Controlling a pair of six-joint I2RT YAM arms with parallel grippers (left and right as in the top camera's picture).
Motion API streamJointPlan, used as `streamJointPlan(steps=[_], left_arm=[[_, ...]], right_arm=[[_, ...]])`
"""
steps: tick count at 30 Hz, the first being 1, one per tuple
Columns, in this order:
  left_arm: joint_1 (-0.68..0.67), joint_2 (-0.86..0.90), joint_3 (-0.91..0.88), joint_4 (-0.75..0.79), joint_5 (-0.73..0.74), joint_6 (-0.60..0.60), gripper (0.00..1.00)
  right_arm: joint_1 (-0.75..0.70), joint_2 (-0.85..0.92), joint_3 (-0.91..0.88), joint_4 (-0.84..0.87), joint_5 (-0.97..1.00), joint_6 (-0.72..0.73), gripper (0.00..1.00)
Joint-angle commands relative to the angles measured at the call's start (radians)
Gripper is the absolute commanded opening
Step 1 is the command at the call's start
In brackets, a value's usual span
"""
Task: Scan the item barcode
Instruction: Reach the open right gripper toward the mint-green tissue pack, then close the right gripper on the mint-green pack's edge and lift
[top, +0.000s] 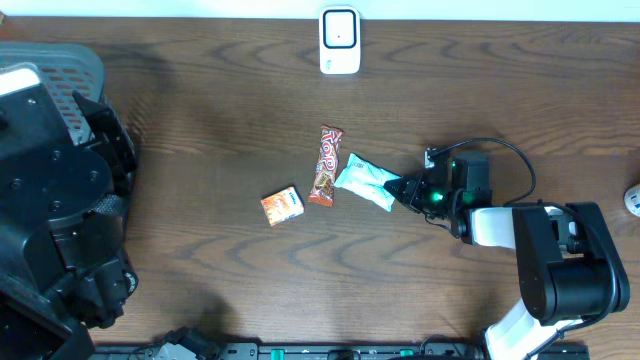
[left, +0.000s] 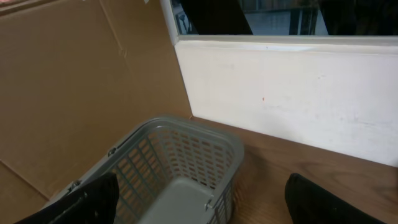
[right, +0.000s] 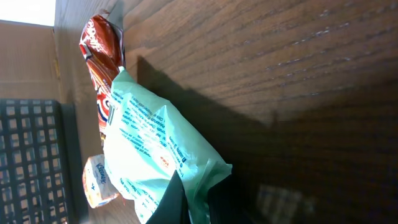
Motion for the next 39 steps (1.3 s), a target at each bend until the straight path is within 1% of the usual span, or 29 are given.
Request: streamJointPlan(steps=[1,2,5,9,10,14,17,24,27,30,35,39], left_arm=[[0.004,-0.003,0.000,0.000,-0.006,-0.005,0.85],[0.004,-0.003,0.000,0.000,-0.006,-0.005,0.86],[0.004,-0.003,0.000,0.000,-0.006,-0.005,0.86],[0.004,-0.003,0.000,0.000,-0.006,-0.005,0.85],[0.004,-0.003,0.000,0.000,-0.006,-0.005,0.85],[0.004,-0.003,0.000,0.000,-0.006,-0.005,0.85],[0.004,-0.003,0.000,0.000,-0.006,-0.005,0.86],[0.004,-0.003,0.000,0.000,-0.006,-0.005,0.86],[0.004,-0.003,0.000,0.000,-0.006,-0.005,0.86],[0.004,-0.003,0.000,0.000,-0.006,-0.005,0.86],[0.004,-0.003,0.000,0.000,-0.006,-0.005,0.86],[0.004,-0.003,0.000,0.000,-0.006,-0.005,0.85]], right_arm=[[0.011,0.119,-0.110,-0.099,0.240,-0.095,0.01],[-0.003,0.067,-0.110,-0.100,0.155,-0.149,0.01],[-0.020,-0.047,-0.110,-0.113,0.029,-0.229,0.01],[-0.024,-0.233,-0.110,-0.150,-0.080,-0.285,0.01],[-0.024,-0.331,-0.110,-0.180,-0.096,-0.284,0.01],[-0.024,-0.527,-0.110,-0.270,-0.121,-0.281,0.01],[-0.024,-0.658,-0.110,-0.329,-0.144,-0.319,0.01],[-0.023,-0.918,-0.110,-0.453,-0.160,-0.318,0.01],[-0.024,-0.990,-0.110,-0.484,-0.150,-0.331,0.01],[-0.024,-1.025,-0.110,-0.505,-0.140,-0.332,0.01],[-0.023,-1.029,-0.110,-0.538,-0.137,-0.333,0.01],[-0.014,-1.029,-0.107,-0.554,-0.047,-0.333,0.01]])
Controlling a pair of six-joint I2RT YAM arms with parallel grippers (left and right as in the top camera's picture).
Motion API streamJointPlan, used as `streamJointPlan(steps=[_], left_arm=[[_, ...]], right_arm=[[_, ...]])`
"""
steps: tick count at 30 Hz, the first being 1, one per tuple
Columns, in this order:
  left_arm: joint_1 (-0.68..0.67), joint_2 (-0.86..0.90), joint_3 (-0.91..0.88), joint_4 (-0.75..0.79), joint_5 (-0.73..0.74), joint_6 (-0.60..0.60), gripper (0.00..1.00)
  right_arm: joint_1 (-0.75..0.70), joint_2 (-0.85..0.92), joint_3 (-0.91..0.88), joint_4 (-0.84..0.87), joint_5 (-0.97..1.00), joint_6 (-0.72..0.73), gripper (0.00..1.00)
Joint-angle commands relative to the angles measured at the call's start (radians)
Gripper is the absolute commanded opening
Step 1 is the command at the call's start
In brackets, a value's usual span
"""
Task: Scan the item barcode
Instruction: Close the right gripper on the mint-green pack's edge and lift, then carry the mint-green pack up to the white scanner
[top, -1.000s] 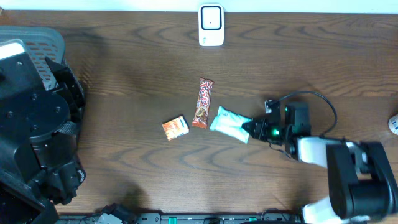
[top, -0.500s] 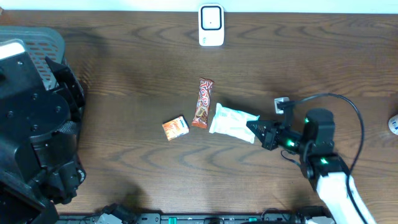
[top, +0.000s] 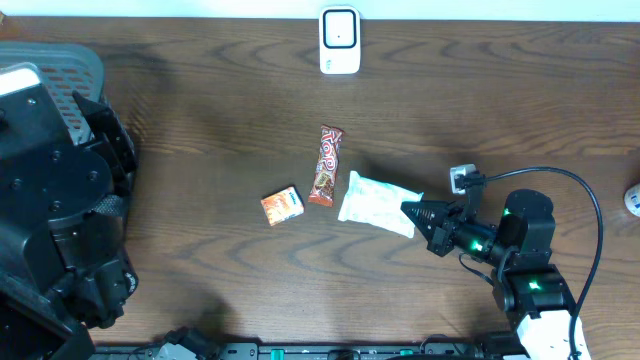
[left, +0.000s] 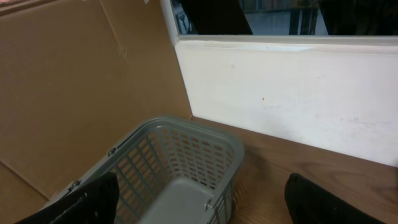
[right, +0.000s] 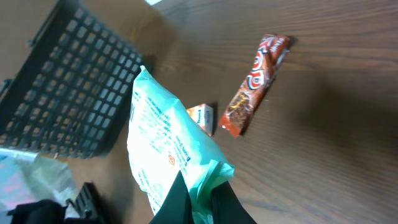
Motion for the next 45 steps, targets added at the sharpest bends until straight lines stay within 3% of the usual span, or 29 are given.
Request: streamJointPlan(steps=[1,8,15,20,27,33,40,45], left_arm=[[0.004,-0.003,0.000,0.000,-0.006,-0.005,0.86],[0.004,-0.003,0.000,0.000,-0.006,-0.005,0.86],[0.004,-0.003,0.000,0.000,-0.006,-0.005,0.86],[0.004,-0.003,0.000,0.000,-0.006,-0.005,0.86],[0.004,-0.003,0.000,0.000,-0.006,-0.005,0.86],[0.004,-0.003,0.000,0.000,-0.006,-0.005,0.86],[0.004,-0.004,0.000,0.000,-0.006,-0.005,0.85],[0.004,-0.003,0.000,0.000,-0.006,-0.005,0.86]], right_arm=[[0.012,-0.006,0.016,0.000,0.102,-0.019,0.01],[0.057,0.009,0.126,-0.079,0.464,-0.107,0.02],[0.132,0.167,0.346,-0.232,0.756,-0.284,0.02],[0.206,0.325,0.457,-0.198,0.969,-0.386,0.01],[0.309,0.563,0.605,-0.103,1.293,-0.634,0.01],[0.379,0.717,0.692,0.068,1.455,-0.866,0.01],[0.439,0.879,0.700,0.517,1.607,-1.310,0.01],[0.443,0.992,0.711,0.727,1.593,-1.493,0.01]])
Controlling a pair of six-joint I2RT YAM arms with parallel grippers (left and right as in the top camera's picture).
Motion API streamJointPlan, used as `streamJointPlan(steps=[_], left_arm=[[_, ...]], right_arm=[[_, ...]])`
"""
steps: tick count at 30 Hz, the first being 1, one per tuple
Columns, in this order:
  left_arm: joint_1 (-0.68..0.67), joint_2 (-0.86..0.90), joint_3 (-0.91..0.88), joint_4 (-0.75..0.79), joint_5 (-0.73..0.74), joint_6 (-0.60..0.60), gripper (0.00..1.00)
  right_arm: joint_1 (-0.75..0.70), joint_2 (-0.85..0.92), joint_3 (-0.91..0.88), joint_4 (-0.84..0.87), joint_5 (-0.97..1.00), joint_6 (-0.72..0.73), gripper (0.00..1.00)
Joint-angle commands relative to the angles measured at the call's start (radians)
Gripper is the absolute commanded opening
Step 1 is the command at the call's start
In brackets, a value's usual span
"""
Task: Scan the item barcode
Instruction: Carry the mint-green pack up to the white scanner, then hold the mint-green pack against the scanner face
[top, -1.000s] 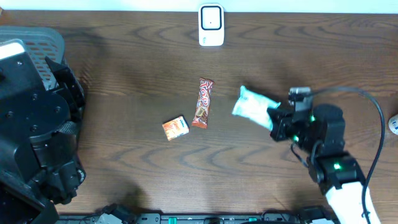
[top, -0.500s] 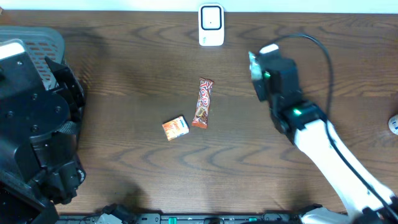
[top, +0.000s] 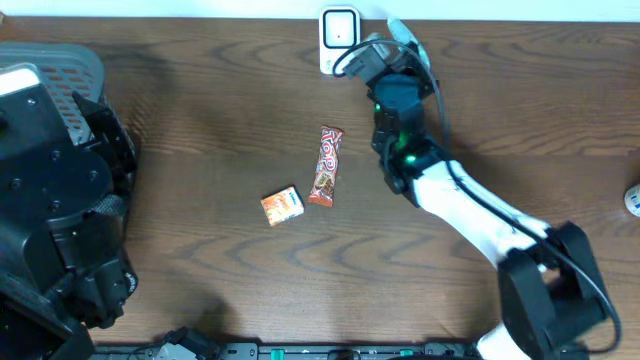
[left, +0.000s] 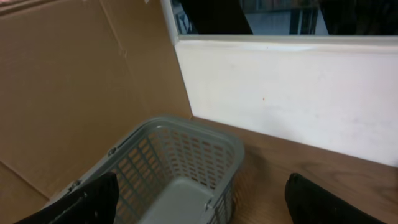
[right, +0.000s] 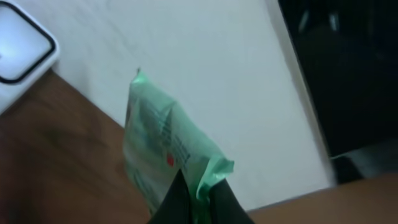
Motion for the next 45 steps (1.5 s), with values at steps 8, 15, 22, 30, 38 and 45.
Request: streamJointPlan(steps=[8,15,22,30,38,45], left_arm=[[0.004,-0.003,0.001,0.000,-0.006,-0.005,0.86],[0.004,-0.003,0.001,0.000,-0.006,-0.005,0.86],[0.004,-0.003,0.001,0.000,-0.006,-0.005,0.86],[0.004,-0.003,0.001,0.000,-0.006,-0.005,0.86],[0.004,-0.003,0.001,0.000,-0.006,-0.005,0.86],[0.004,-0.003,0.001,0.000,-0.006,-0.005,0.86]], right_arm=[[0.001,0.247,0.154,0.211,-0.028,-0.410,0.01],[0.002,0.394,0.335,0.166,-0.086,-0.501,0.01],[0.005,0.451,0.348,0.143,-0.150,-0.548,0.01],[0.005,0.465,0.350,0.146,-0.246,-0.594,0.01],[-0.009,0.550,0.420,0.168,-0.261,-0.752,0.01],[-0.011,0.740,0.535,0.364,-0.249,-1.028,0.01]])
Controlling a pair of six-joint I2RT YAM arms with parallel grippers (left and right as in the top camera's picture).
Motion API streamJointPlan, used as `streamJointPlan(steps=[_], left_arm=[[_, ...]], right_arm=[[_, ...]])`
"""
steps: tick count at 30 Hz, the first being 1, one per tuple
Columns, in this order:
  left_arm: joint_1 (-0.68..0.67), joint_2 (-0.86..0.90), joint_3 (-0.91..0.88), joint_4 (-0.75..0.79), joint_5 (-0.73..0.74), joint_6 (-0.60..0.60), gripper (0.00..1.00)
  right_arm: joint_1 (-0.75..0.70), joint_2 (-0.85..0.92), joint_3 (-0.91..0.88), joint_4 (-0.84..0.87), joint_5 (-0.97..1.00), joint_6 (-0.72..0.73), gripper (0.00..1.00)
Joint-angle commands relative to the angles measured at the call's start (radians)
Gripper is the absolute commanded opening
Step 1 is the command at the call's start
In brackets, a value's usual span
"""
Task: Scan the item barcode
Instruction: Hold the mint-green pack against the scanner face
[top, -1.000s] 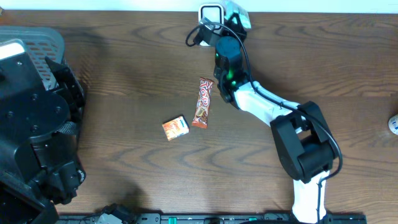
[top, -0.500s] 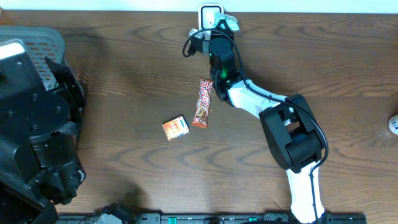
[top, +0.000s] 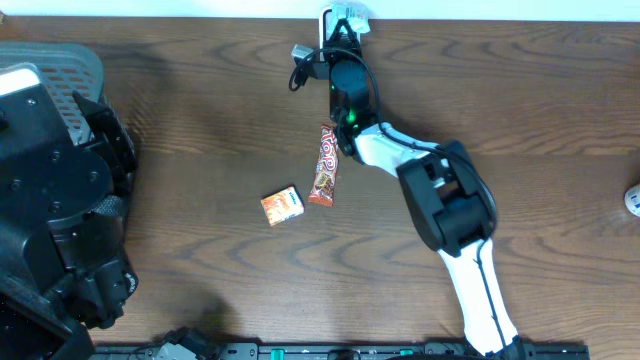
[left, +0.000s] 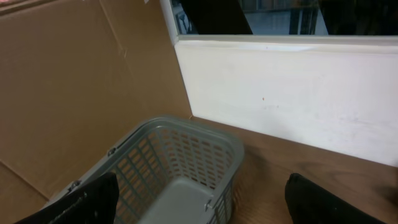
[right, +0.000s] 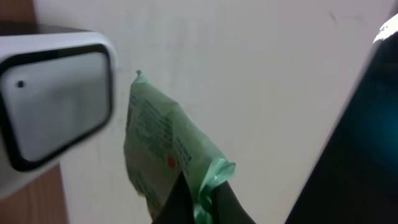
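Note:
My right gripper is shut on one crimped end of a pale green snack packet, which it holds up in the air. The printed face of the packet shows in the right wrist view. The white scanner, with its dark-rimmed window, fills the left of that view, close beside the packet. In the overhead view the right gripper sits at the table's back edge, and the arm covers most of the scanner. At the far left my left gripper stands open over the table, holding nothing.
A red-brown candy bar and a small orange packet lie mid-table. A grey mesh basket stands at the back left, below the left gripper. The bulky left arm fills the left side. A white wall runs behind the table.
My right gripper, still holding the green packet, has moved left from just right of the scanner to over it. The scanner window now shows large beside the packet. The left arm has not moved.
First my right gripper was shut on the green packet as it lay beside the candy bar. Then it held the packet off the table at the front right. Later the packet was at the back wall near the scanner, and now it is beside the scanner window.

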Motion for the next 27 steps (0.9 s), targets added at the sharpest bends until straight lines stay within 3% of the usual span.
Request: streamJointPlan(steps=[1,15,24,27], left_arm=[[0.004,-0.003,0.000,0.000,-0.006,-0.005,0.86],[0.004,-0.003,0.000,0.000,-0.006,-0.005,0.86],[0.004,-0.003,0.000,0.000,-0.006,-0.005,0.86],[0.004,-0.003,0.000,0.000,-0.006,-0.005,0.86]], right_arm=[[-0.006,0.076,0.039,0.015,-0.004,-0.154,0.01],[0.039,0.077,0.030,-0.062,0.071,-0.150,0.01],[0.089,-0.088,-0.055,-0.439,0.149,0.043,0.01],[0.107,-0.133,-0.089,-0.474,0.152,0.085,0.01]])
